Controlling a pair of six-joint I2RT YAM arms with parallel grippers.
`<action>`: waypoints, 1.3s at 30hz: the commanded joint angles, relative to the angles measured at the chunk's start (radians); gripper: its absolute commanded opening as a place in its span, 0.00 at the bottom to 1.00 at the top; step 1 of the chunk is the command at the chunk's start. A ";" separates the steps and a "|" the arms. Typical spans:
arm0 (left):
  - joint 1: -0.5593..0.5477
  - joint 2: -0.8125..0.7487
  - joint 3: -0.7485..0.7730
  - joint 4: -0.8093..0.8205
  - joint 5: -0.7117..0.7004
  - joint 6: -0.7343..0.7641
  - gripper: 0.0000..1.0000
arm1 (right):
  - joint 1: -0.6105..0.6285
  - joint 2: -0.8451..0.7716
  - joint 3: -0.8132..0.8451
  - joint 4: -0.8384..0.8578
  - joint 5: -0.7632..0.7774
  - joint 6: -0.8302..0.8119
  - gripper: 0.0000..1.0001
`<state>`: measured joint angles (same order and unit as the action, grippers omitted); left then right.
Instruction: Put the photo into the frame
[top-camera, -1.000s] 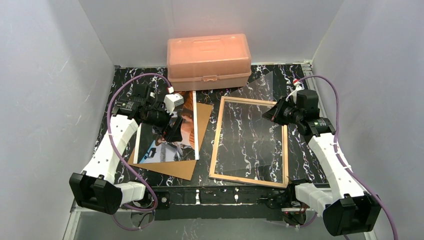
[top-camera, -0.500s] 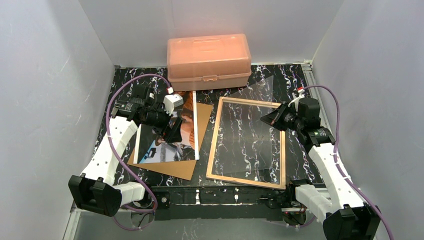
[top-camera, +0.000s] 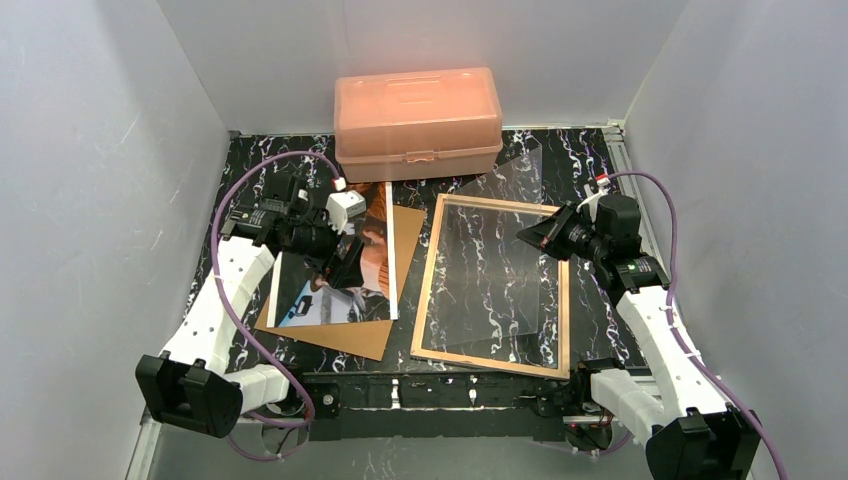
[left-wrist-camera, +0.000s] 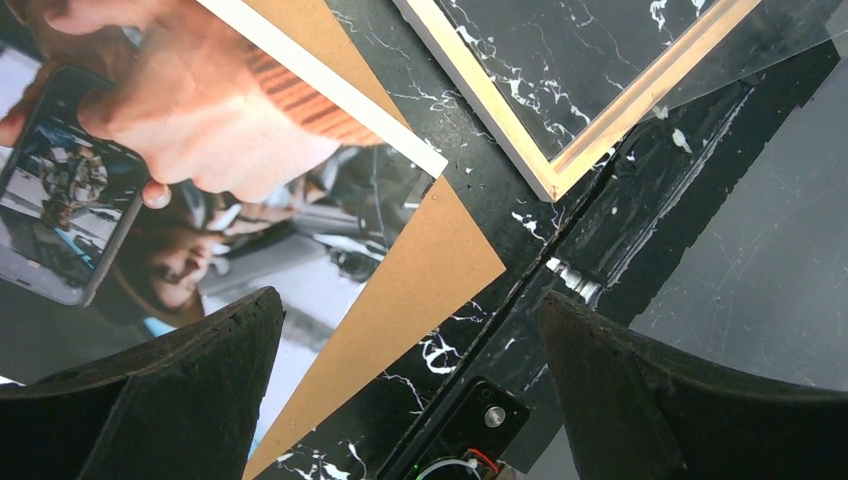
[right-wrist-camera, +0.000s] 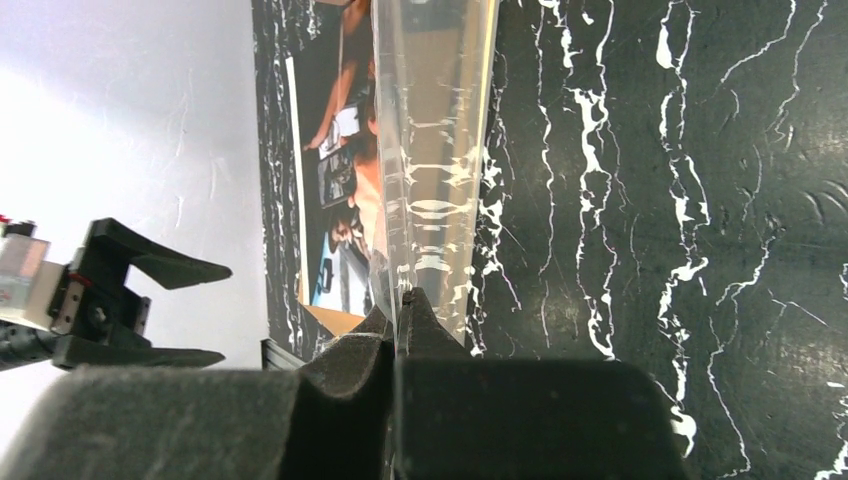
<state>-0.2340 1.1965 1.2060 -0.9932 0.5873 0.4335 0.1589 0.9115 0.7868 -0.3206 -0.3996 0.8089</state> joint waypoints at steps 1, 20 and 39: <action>-0.005 -0.035 -0.051 0.004 0.033 -0.028 0.98 | -0.008 -0.002 -0.008 0.106 -0.050 0.070 0.01; -0.004 -0.061 -0.097 0.036 0.020 -0.030 0.98 | -0.009 -0.032 -0.033 0.110 -0.020 0.144 0.01; -0.005 -0.058 -0.087 0.036 0.014 -0.024 0.98 | -0.010 -0.051 0.028 0.035 0.021 0.136 0.01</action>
<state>-0.2340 1.1614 1.1038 -0.9455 0.5972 0.4004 0.1516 0.8822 0.7567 -0.3035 -0.3687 0.9363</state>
